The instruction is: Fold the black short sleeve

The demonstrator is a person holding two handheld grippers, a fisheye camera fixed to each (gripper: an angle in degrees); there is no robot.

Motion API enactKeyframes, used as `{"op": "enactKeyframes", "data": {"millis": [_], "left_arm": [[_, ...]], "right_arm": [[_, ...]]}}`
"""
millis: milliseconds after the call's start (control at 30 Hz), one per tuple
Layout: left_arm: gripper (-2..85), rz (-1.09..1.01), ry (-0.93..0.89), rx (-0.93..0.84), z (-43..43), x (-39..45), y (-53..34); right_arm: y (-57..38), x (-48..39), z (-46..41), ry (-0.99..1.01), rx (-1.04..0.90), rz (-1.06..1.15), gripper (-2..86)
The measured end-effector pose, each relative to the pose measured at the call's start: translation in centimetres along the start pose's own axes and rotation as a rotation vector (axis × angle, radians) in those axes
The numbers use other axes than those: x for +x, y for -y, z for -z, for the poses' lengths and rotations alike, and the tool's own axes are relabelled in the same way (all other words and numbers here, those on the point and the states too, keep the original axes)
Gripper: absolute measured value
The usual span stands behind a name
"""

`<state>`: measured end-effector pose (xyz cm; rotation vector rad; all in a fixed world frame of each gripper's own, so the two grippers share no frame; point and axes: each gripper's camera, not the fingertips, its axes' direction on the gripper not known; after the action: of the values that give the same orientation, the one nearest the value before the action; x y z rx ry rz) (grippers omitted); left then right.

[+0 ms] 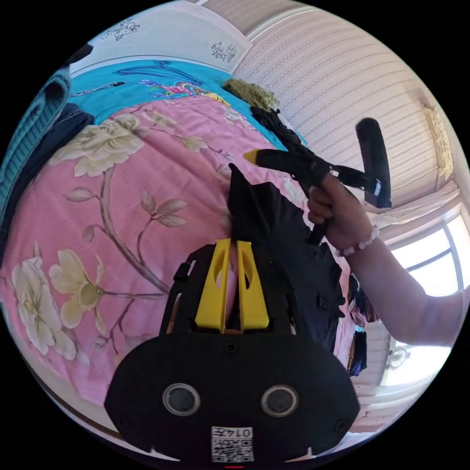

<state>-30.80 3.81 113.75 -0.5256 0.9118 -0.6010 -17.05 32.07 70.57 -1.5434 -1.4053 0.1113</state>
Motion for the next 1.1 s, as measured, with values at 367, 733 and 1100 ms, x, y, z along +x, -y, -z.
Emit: {"op": "enactKeyframes", "data": {"millis": [367,733,1100], "left_arm": [[4.2,-0.181,0.007,-0.189,1.5,1.8,-10.6],[4.2,-0.703,-0.260,-0.323,-13.3,25.7,-16.2],[5.5,-1.053,-0.182,-0.556,-32.7,44.2,-28.0]], "right_arm": [[-32.4,2.0,14.8,-0.184,-0.051,-0.625,8.9],[-47.0,4.6,22.5,-0.278,0.228,-1.058,6.8],[-53.8,9.5,22.9,-0.100,0.394,-1.286,8.4]]}}
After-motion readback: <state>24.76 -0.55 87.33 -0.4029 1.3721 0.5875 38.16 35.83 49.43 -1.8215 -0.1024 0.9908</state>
